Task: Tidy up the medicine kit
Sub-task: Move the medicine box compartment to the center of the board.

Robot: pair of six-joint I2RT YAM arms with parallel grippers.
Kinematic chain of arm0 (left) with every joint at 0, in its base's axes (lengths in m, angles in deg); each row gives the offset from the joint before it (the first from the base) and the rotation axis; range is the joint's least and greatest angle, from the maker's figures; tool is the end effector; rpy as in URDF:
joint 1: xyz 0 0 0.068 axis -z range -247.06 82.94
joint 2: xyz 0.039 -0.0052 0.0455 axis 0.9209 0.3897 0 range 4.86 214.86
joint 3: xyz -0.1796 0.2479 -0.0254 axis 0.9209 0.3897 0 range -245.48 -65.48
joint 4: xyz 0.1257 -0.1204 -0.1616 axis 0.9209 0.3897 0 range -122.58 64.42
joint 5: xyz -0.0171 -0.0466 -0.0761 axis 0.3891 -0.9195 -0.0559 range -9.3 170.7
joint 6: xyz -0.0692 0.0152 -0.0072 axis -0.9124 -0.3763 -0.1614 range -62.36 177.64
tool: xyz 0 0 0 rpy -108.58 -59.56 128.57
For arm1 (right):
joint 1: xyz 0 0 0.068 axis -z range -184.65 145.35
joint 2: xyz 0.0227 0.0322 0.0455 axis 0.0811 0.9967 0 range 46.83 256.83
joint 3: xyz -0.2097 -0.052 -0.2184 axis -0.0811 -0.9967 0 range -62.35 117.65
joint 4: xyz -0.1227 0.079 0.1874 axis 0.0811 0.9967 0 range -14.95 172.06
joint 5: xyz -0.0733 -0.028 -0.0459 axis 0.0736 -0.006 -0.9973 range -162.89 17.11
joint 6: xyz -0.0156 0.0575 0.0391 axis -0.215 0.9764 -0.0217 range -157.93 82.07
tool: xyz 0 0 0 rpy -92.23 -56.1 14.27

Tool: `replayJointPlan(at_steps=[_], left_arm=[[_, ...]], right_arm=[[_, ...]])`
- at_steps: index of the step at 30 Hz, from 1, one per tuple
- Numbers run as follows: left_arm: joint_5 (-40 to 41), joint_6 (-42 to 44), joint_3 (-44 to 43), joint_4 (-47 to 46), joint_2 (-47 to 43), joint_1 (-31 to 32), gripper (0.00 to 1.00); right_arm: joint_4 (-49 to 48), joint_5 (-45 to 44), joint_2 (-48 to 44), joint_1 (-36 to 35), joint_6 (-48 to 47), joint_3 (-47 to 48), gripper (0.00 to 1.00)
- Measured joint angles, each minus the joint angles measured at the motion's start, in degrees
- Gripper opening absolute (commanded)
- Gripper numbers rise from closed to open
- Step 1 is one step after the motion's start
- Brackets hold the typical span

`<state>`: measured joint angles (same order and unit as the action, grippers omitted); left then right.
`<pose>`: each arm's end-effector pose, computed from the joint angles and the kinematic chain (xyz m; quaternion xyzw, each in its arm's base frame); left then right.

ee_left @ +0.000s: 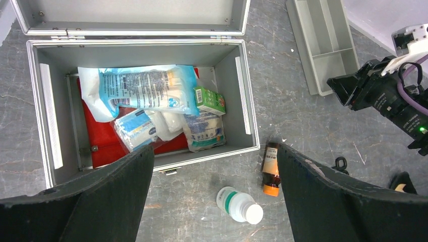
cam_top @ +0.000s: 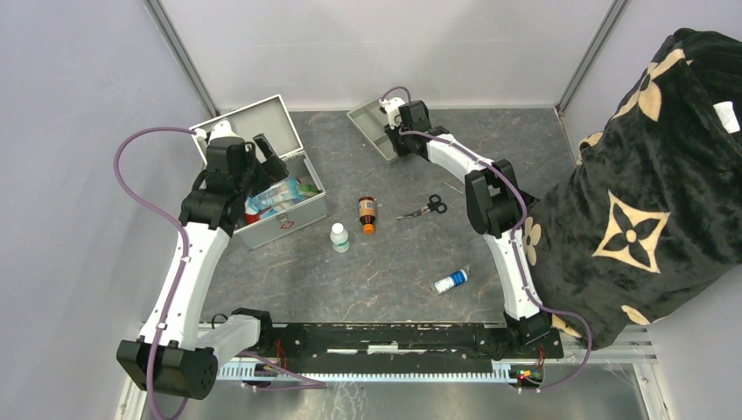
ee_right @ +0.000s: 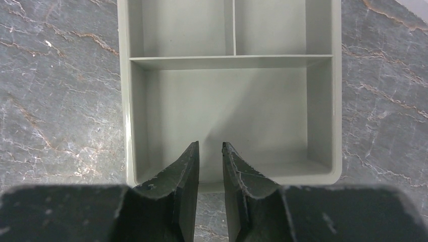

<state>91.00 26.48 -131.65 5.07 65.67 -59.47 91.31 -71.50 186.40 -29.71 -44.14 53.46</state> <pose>0.1975 -0.0157 0.3847 -0.2205 0.8451 -0.0852 0.4795 0.5197 0.2446 0.1890 -0.2492 0.8714 0.0800 0.4150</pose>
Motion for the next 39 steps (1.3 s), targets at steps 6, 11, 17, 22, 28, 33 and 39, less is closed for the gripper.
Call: replayJointPlan(at_steps=[6, 11, 17, 22, 28, 33, 39], left_arm=[[-0.1, 0.0, 0.0, 0.0, 0.5, 0.0, 0.96], [-0.5, 0.0, 0.0, -0.1, 0.7, 0.0, 0.96], [-2.0, 0.0, 0.5, -0.7, 1.4, 0.1, 0.96], [-3.4, 0.0, 1.4, -1.6, 2.6, 1.0, 0.96], [-4.5, 0.3, 1.4, -2.5, 5.3, 4.0, 0.96], [-4.5, 1.2, 1.4, -3.0, 6.8, 6.3, 0.96], [-4.4, 1.9, 1.4, -3.6, 8.0, 8.3, 0.96]], right_arm=[[1.5, 0.0, -1.5, 0.1, -0.1, -1.8, 0.26], [3.3, -0.7, -5.8, 0.0, 0.8, -7.8, 0.26], [3.3, -1.3, -15.4, -0.2, 4.8, -22.4, 0.25], [2.1, -1.4, -23.4, -1.6, 8.2, -34.4, 0.25], [0.0, -1.4, -32.3, -7.2, 11.0, -45.9, 0.25], [-1.3, 0.6, -37.8, -11.7, 12.9, -52.7, 0.26], [-3.1, 0.8, -42.8, -13.0, 13.9, -55.3, 0.37]])
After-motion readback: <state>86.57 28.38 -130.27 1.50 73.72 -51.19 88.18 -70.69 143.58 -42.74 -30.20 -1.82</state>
